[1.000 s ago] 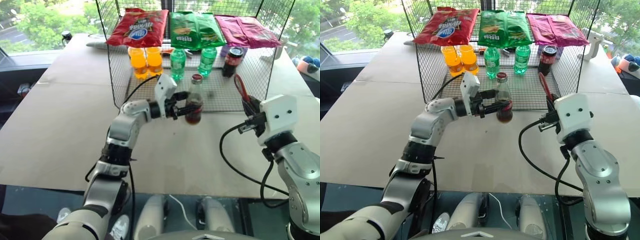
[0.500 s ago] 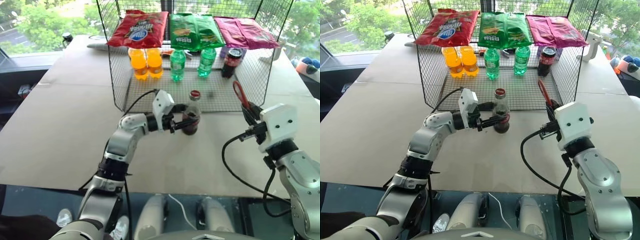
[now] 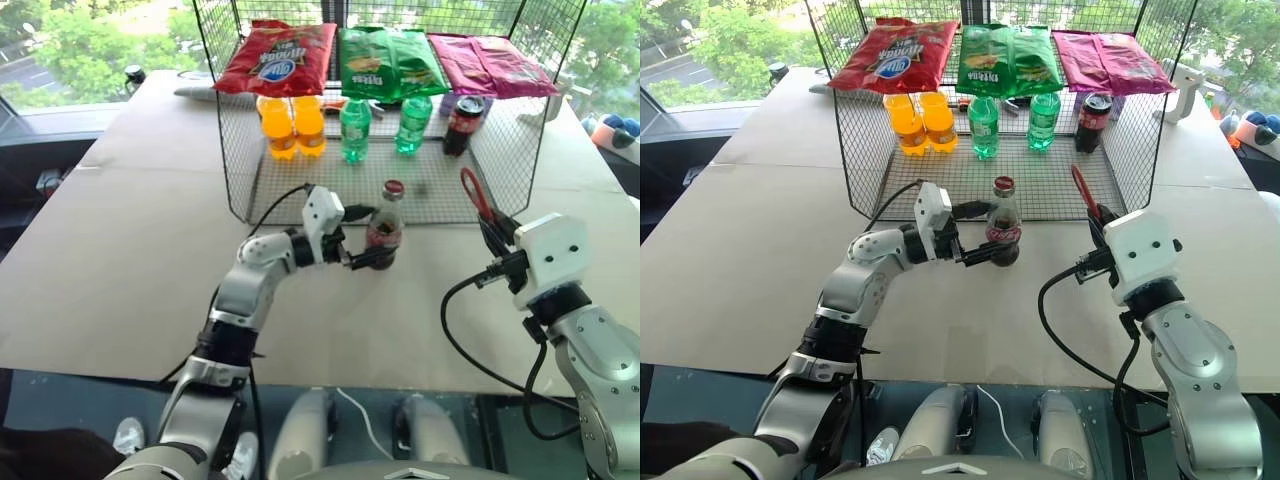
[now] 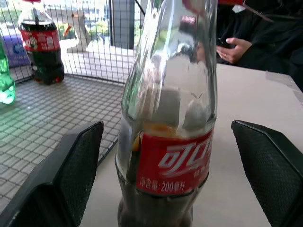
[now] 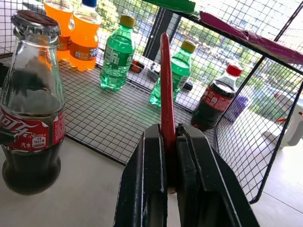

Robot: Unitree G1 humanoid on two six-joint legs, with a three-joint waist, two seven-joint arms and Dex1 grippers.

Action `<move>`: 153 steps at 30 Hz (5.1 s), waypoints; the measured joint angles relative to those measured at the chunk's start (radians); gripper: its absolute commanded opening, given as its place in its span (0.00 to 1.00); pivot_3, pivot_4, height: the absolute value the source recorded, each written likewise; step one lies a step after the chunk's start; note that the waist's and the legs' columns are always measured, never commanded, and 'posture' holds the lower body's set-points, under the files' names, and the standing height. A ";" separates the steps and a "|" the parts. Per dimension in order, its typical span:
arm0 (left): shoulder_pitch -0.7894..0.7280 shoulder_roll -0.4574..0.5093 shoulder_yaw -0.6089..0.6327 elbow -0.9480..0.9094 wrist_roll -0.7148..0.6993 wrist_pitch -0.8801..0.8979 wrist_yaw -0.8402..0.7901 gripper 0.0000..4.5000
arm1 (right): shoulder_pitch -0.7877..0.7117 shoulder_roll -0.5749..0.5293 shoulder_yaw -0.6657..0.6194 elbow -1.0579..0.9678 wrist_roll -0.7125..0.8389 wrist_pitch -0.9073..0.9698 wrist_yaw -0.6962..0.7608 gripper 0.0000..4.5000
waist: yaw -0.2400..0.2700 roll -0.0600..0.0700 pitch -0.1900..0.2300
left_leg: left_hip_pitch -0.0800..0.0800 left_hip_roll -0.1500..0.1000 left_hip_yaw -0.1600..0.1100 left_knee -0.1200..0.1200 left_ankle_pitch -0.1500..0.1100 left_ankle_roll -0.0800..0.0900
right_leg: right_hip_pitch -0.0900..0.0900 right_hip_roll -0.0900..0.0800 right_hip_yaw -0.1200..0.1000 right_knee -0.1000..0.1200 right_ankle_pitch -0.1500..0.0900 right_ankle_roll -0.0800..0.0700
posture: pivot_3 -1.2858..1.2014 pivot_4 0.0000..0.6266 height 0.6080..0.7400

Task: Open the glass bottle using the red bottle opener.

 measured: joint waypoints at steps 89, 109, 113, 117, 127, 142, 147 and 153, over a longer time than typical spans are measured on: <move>-0.052 0.044 -0.001 -0.001 -0.036 0.039 -0.030 0.50 | -0.228 -0.020 0.301 0.860 -0.777 -1.169 -0.445 0.00 | -0.002 0.000 0.000 | 0.002 -0.002 0.005 0.001 0.003 -0.004 | 0.001 0.002 0.003 0.001 0.000 0.000 | 0.52 0.24 1.00; -0.064 0.065 -0.007 -0.002 -0.028 0.062 -0.039 0.50 | -0.234 0.012 0.358 0.906 -0.946 -1.124 -0.611 0.00 | -0.003 0.000 0.000 | 0.012 0.000 0.008 0.000 0.000 0.000 | 0.006 0.002 0.009 0.006 -0.001 0.001 | 0.52 0.24 1.00; -0.072 0.068 -0.011 0.003 -0.025 0.068 -0.041 0.50 | -0.222 -0.006 0.354 0.856 -0.926 -1.092 -0.550 0.00 | -0.003 0.000 0.000 | 0.013 0.000 0.008 0.000 0.000 0.000 | 0.006 0.002 0.010 0.006 -0.001 0.001 | 0.52 0.24 1.00; -0.087 0.068 -0.013 0.009 -0.016 0.082 -0.050 0.50 | -0.202 -0.013 0.344 0.793 -0.896 -1.050 -0.474 0.00 | -0.003 0.000 0.000 | 0.013 0.000 0.008 0.000 0.000 0.000 | 0.006 0.002 0.010 0.007 -0.002 0.002 | 0.52 0.24 1.00; -0.108 0.066 -0.016 0.034 -0.007 0.085 -0.061 0.50 | -0.175 -0.024 0.309 0.641 -0.871 -0.929 -0.268 0.00 | -0.003 0.000 0.000 | 0.013 0.001 0.008 0.000 0.000 0.000 | 0.006 0.002 0.010 0.007 -0.002 0.003 | 0.52 0.24 1.00; -0.123 0.061 -0.019 0.055 0.002 0.079 -0.080 0.50 | -0.191 -0.044 0.271 0.465 -0.851 -0.776 0.004 0.00 | -0.001 0.000 0.000 | 0.013 0.001 0.008 0.000 0.000 0.000 | 0.006 0.001 0.010 0.007 -0.003 0.003 | 0.52 0.24 1.00; -0.132 0.057 -0.039 0.057 0.013 0.063 -0.082 0.50 | -0.211 -0.046 0.257 0.443 -0.849 -0.738 0.067 0.00 | -0.002 -0.001 0.000 | 0.013 0.001 0.008 0.000 0.000 0.000 | 0.005 0.001 0.010 0.007 -0.003 0.003 | 0.52 0.24 1.00; -0.133 0.055 -0.041 0.064 0.013 0.053 -0.083 0.50 | -0.230 -0.027 0.249 0.414 -0.822 -0.679 0.141 0.00 | -0.001 -0.001 0.000 | 0.013 0.001 0.008 0.000 0.000 0.000 | 0.005 0.001 0.010 0.007 -0.003 0.003 | 0.52 0.24 1.00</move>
